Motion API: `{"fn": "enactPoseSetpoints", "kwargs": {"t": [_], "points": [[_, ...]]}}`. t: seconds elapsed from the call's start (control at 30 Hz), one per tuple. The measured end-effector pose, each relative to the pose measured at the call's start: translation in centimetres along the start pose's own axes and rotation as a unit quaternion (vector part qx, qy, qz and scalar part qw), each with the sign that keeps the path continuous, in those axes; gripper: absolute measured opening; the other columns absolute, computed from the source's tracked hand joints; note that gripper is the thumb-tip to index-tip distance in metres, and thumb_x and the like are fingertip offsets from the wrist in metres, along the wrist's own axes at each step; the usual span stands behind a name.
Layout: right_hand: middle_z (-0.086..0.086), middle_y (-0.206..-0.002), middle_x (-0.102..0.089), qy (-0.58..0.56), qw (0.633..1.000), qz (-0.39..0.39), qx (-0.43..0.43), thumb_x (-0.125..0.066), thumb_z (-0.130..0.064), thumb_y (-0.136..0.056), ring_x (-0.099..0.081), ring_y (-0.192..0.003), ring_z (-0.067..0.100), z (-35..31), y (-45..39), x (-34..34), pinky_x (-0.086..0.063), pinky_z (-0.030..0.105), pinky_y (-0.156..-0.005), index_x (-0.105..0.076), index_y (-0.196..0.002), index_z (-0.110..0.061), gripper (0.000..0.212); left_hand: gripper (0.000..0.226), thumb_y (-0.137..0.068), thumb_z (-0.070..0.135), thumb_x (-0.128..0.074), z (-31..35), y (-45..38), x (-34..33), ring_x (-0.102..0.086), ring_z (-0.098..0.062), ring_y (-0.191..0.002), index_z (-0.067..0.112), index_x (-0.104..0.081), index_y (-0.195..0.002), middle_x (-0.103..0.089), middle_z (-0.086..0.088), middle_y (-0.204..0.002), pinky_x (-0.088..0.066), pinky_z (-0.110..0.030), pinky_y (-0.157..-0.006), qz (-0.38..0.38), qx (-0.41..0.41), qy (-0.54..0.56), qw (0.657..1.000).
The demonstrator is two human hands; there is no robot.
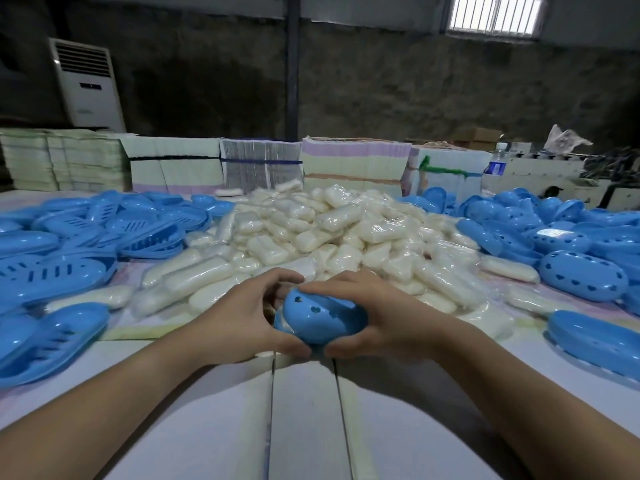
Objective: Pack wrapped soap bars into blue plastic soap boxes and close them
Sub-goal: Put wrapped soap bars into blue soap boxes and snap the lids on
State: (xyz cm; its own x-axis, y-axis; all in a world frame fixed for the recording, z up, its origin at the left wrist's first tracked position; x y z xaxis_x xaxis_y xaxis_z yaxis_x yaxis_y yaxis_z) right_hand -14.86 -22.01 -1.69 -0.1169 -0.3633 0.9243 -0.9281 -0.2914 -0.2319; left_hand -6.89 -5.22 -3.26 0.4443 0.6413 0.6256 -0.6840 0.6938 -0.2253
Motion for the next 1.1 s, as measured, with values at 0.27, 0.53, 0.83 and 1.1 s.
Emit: {"fn": "enactPoseSetpoints", "kwargs": {"t": [0.27,0.53,0.83,1.1], "points": [[-0.006,-0.122,-0.061,-0.073,0.995,0.063,0.015,-0.082,-0.027,-0.075,-0.055,-0.109,0.014,-0.7,-0.2,0.4,-0.046,0.033,-0.094,-0.042,-0.144,-0.038,0.081,0.08,-0.059,-0.005,-0.093,1.1,0.3,0.2,-0.073,-0.009,-0.094,0.029,-0.058,-0.123,-0.073,0.011,-0.102,-0.057,-0.019,-0.072,0.044,0.017,0.137,0.99],[-0.018,-0.127,-0.056,-0.243,0.951,0.186,-0.03,-0.074,-0.029,-0.07,-0.059,-0.107,0.003,-1.4,-1.1,0.4,-0.048,0.023,-0.089,-0.044,-0.136,-0.056,0.077,0.064,-0.063,0.002,-0.074,1.9,0.0,-1.5,-0.076,-0.029,-0.086,0.003,-0.061,-0.126,-0.075,-0.021,-0.11,-0.062,-0.038,-0.077,0.092,0.056,0.493,0.863],[-0.019,-0.128,-0.054,-0.212,0.96,0.173,-0.064,-0.073,-0.043,-0.075,-0.056,-0.11,0.003,-1.1,-1.0,-0.7,-0.048,0.029,-0.097,-0.035,-0.14,-0.055,0.076,0.043,-0.084,-0.001,-0.062,1.2,-0.1,-1.9,-0.07,-0.032,-0.11,-0.001,-0.061,-0.128,-0.072,-0.024,-0.118,-0.058,-0.036,-0.092,0.041,0.117,0.526,0.841],[-0.016,-0.13,-0.053,-0.251,0.948,0.185,-0.07,-0.073,-0.045,-0.076,-0.055,-0.112,0.003,-1.0,-0.9,-1.1,-0.047,0.028,-0.097,-0.036,-0.141,-0.049,0.075,0.05,-0.081,-0.002,-0.071,1.4,0.1,-2.3,-0.062,-0.039,-0.123,0.003,-0.063,-0.13,-0.067,-0.026,-0.128,-0.057,-0.041,-0.096,-0.056,0.122,0.537,0.833]]}}
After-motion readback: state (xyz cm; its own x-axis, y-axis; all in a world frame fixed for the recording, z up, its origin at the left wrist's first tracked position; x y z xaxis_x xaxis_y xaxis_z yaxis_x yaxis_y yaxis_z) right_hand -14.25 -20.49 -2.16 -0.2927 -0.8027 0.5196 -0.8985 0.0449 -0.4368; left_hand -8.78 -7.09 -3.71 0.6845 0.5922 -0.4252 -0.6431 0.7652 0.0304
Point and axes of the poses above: each hand's wrist, its own y-axis away from the middle knuckle, its own x-axis out of the back of the hand, z = x × y, the point moved 5 cm from there along -y, towards the middle knuckle
